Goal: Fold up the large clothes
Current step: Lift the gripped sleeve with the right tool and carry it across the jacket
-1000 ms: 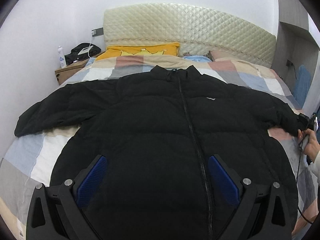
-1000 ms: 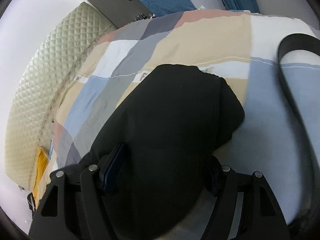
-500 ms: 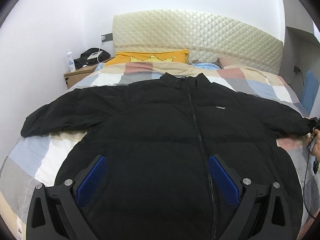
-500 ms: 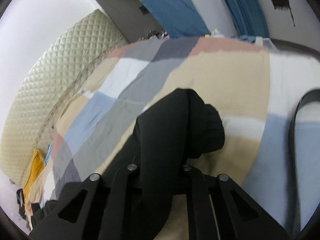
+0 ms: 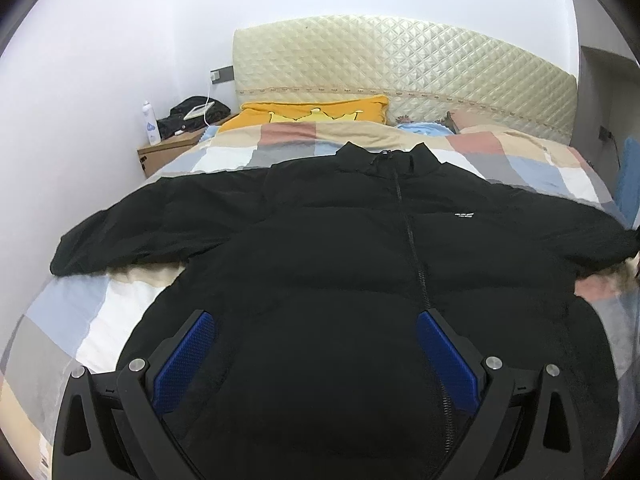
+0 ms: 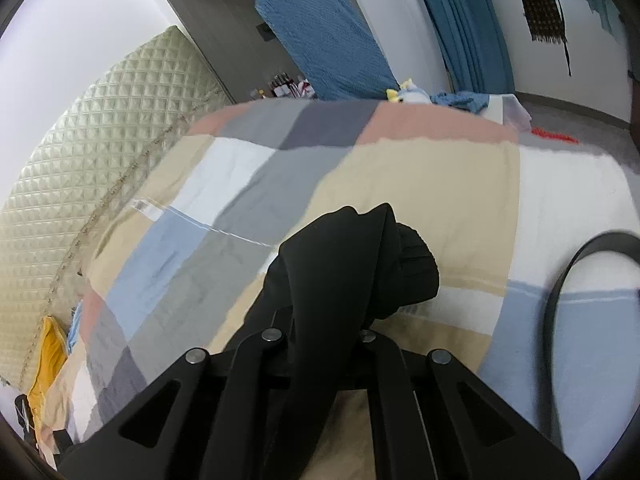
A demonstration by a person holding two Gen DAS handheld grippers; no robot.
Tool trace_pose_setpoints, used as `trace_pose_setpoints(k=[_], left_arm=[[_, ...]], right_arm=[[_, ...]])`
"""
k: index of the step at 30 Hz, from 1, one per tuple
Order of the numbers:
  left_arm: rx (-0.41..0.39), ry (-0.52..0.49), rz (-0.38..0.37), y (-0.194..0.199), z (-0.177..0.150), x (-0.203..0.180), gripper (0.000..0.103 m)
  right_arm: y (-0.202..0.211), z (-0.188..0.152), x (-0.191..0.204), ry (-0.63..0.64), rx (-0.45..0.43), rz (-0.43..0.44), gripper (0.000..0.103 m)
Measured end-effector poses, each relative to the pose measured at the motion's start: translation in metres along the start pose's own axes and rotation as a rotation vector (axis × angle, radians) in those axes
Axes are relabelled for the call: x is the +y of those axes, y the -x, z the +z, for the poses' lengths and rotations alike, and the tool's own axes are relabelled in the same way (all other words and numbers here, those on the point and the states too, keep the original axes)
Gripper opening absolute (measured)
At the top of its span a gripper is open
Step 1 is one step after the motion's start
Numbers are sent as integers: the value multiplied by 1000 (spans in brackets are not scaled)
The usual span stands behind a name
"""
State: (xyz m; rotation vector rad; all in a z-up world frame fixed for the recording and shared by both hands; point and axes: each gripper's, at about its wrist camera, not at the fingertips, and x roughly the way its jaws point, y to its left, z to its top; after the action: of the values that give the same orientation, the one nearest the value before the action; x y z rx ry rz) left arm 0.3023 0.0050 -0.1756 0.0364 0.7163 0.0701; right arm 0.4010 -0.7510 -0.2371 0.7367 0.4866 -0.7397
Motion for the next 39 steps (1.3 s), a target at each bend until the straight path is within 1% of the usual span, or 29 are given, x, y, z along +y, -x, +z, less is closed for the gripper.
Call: trace_pose_setpoints(k=[2,6,9,11,13,16,18,20,21,23,26,27,30,31,33,35,37,39], left_arm=[[4,-2,17,-2,-3,5,102],[18,19,18,1,-3,16,102],[-10,-21,91,13,-2,22,102],[-20,-17,108,19,-2,29,102],[-12,8,97,23,-2,37,102],[-18,50,63,32,-1,50,102],[-40,60,48,41,-2,57,102],[-71,52,36,48,-3,59,102],[-103,45,16,54,-3,61,102],[-174,20,-50,67,-4,62,102],[-239,21,-80,77,-3,66,102],[-247,24,-88,77,-5,68,102],[-222,50,-98,72,-5,75,102],[-223,57,-109,73,-5,77,102],[-235,69,-116,76,-4,81,102],[-256,79,-113,81,-4,88,102],[-301,80,-112,91,-5,95,102],[-334,78,-110,98,-4,99,102]], right_arm=[[18,8,9,19,-21,19,7],[57,21,29,49,-53,66,7],[94,29,52,118,-89,101,7],[122,32,70,157,-114,123,7],[146,34,87,179,-128,149,7],[188,29,122,255,-173,190,7],[219,17,145,324,-227,232,7],[239,5,163,363,-249,253,8],[250,-2,173,373,-255,268,8],[266,-11,185,370,-261,302,8],[291,-24,202,360,-268,349,10],[300,-30,210,368,-273,357,10],[324,-47,231,406,-289,395,10],[329,-52,234,417,-292,407,11],[346,-71,250,461,-301,439,11],[358,-88,263,492,-298,461,11],[368,-105,278,530,-297,470,11],[380,-132,296,578,-287,513,11]])
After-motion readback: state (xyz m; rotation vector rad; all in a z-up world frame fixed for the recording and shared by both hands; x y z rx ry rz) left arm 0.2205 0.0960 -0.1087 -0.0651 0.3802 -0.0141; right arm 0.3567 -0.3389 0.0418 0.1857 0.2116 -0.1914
